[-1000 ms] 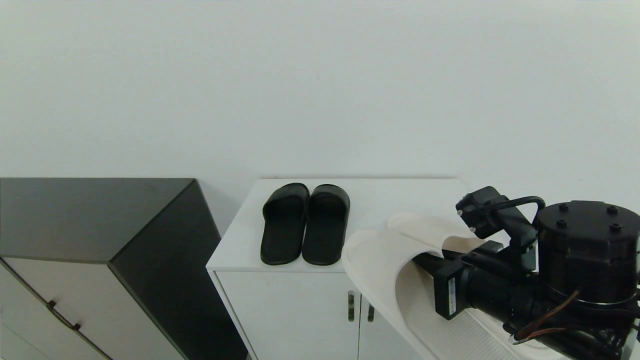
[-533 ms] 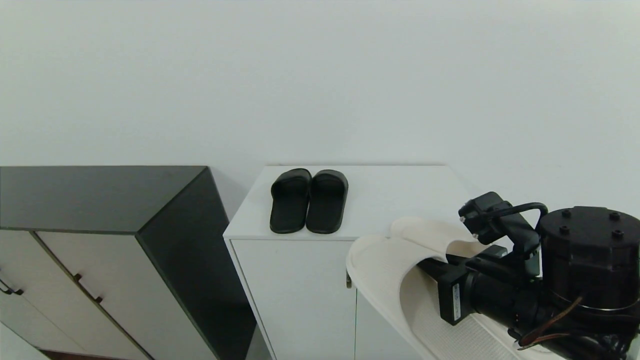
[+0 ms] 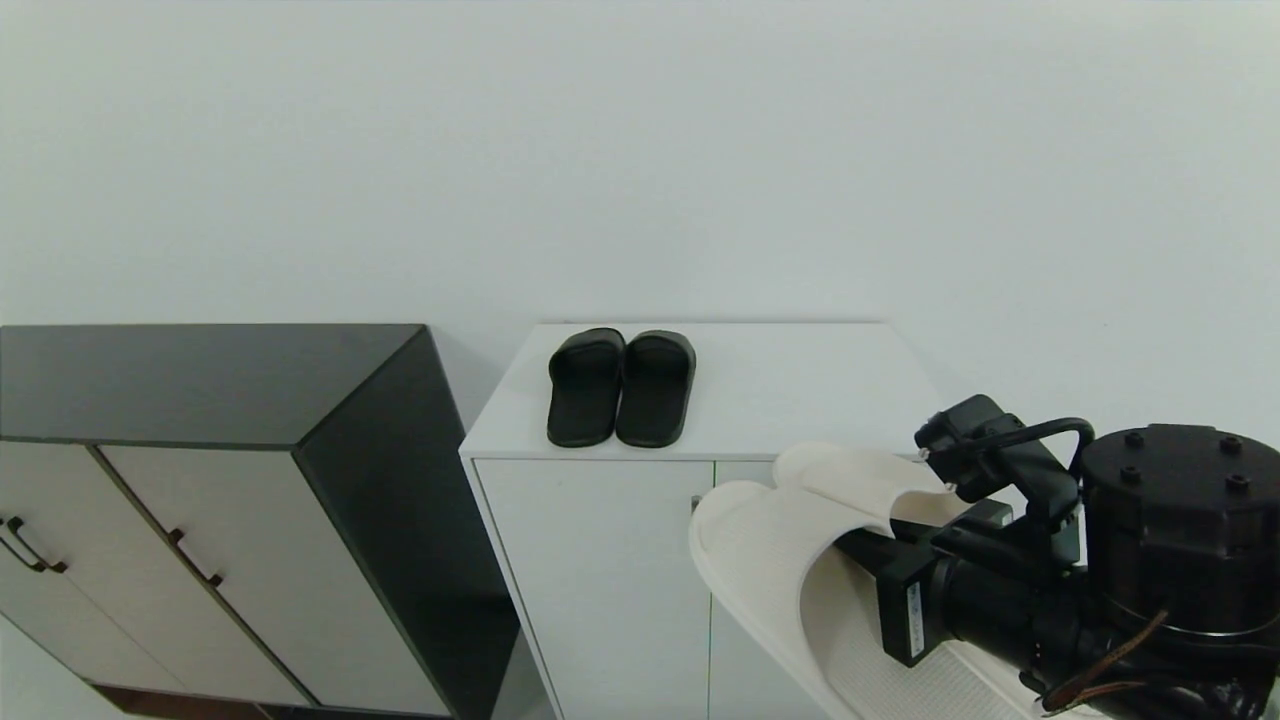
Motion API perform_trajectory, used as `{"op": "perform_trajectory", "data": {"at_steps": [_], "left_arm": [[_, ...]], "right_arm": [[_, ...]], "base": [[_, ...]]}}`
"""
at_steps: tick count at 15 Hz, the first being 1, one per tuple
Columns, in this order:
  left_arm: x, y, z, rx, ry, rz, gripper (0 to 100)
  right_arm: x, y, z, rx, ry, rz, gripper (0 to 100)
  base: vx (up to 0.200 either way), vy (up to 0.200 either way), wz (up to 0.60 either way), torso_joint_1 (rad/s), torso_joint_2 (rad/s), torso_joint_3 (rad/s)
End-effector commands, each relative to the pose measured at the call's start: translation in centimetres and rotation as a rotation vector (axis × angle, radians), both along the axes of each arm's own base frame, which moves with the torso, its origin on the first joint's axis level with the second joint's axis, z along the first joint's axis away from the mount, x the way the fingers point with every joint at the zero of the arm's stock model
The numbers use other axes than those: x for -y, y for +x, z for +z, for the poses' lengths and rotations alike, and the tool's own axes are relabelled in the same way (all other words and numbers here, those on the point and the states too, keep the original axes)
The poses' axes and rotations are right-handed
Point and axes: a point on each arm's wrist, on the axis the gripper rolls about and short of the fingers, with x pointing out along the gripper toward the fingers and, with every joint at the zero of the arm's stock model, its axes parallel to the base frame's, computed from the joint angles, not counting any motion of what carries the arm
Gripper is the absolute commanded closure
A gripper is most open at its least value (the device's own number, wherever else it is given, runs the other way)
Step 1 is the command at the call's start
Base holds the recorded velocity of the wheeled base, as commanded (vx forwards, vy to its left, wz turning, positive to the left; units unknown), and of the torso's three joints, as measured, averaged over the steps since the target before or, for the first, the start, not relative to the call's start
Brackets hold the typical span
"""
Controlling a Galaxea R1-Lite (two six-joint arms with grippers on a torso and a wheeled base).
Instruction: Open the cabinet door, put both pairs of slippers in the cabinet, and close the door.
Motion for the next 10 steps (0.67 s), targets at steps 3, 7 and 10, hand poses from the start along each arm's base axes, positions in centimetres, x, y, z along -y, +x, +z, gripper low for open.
{"op": "perform_trajectory", "data": {"at_steps": [3, 7, 10], "left_arm": [[0.0, 0.0, 0.0, 0.0, 0.0, -0.001, 100], [0.0, 0.0, 0.0, 0.0, -0.002, -0.001, 100], [0.0, 0.0, 0.0, 0.0, -0.002, -0.001, 100]], "right_arm": [[-0.05, 0.03, -0.14, -0.003, -0.004, 0.0, 100], [-0.05, 0.03, -0.14, -0.003, -0.004, 0.0, 100], [0.0, -0.01, -0.26, -0.006, -0.008, 0.0, 100]], "base": [[0.0, 0.0, 0.0, 0.0, 0.0, 0.0], [0.0, 0.0, 0.0, 0.0, 0.0, 0.0], [0.0, 0.0, 0.0, -0.027, 0.06, 0.032]]}}
